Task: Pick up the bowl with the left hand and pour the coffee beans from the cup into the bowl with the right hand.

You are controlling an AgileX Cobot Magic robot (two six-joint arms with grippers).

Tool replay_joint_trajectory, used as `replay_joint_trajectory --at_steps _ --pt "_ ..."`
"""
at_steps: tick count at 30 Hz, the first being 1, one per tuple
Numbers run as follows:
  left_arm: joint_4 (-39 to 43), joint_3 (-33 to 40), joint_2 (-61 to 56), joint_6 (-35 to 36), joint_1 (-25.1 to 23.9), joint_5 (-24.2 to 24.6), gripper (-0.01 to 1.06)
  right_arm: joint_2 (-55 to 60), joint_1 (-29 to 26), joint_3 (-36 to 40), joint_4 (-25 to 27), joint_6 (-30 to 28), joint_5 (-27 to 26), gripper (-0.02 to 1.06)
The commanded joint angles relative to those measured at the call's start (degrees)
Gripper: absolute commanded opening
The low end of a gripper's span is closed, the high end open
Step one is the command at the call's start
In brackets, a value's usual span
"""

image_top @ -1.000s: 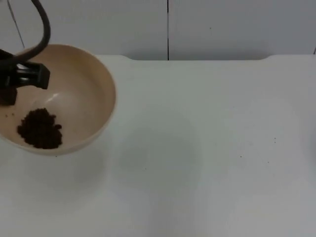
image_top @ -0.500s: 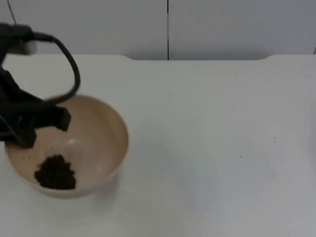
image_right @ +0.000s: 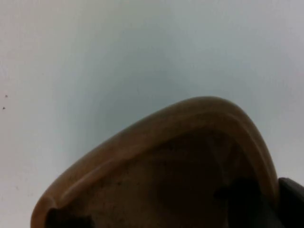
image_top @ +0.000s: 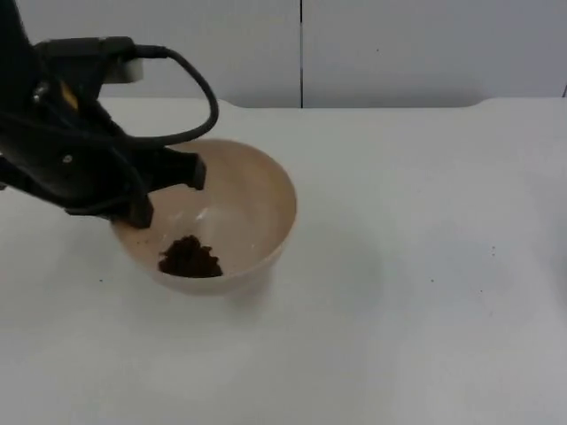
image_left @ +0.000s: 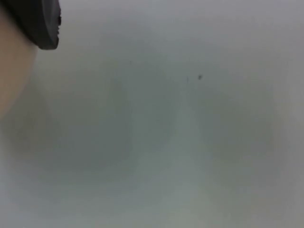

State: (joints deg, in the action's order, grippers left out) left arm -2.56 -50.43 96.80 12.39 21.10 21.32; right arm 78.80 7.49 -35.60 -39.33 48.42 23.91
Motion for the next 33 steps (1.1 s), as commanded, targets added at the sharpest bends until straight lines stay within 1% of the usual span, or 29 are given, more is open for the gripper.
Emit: replay_joint_trajectory --at_steps 1,2,3,5,7,11,16,21,29,33 --pt "-3.7 -2.7 3.4 -3.1 0.1 -0.1 0.0 2.5 -0.4 -1.4 0.1 0.2 -1.8 0.0" --pt "-3.7 -2.7 3.4 -3.1 0.1 -0.1 0.0 2.5 -0.4 -1.4 0.1 0.2 -1.8 0.0" --pt "-5.8 -3.5 4.6 -5.3 0.1 0.5 0.0 4.0 -0.4 -2.1 0.1 0.6 -2.8 0.0" --pt "-12.4 -4.9 6.9 -11.9 0.1 1.5 0.0 5.7 -0.4 -3.4 -1.0 1.1 -3.5 0.0" --pt "-18.0 -5.5 8.5 -16.4 0.1 1.6 0.0 8.0 -0.4 -4.5 -1.0 1.0 -4.7 0.0" --pt "-20.8 -6.3 10.3 -18.5 0.1 1.5 0.0 11.2 -0.4 -5.3 -0.8 0.3 -4.8 0.0" --pt "-21.0 -6.5 11.3 -18.6 0.1 1.2 0.0 16.1 -0.4 -5.5 -0.8 0.3 -5.5 0.0" --pt "-20.9 -6.5 11.4 -18.6 0.1 0.4 0.0 20.1 -0.4 -5.7 -0.8 0.8 -10.6 0.0" --pt "-19.3 -6.6 12.8 -18.6 0.1 0.3 0.0 25.1 -0.4 -8.7 -0.4 1.1 -11.4 0.0" --pt "-19.3 -7.6 13.4 -19.0 0.1 1.5 0.0 25.9 -0.4 -10.1 -0.2 1.1 -11.2 0.0"
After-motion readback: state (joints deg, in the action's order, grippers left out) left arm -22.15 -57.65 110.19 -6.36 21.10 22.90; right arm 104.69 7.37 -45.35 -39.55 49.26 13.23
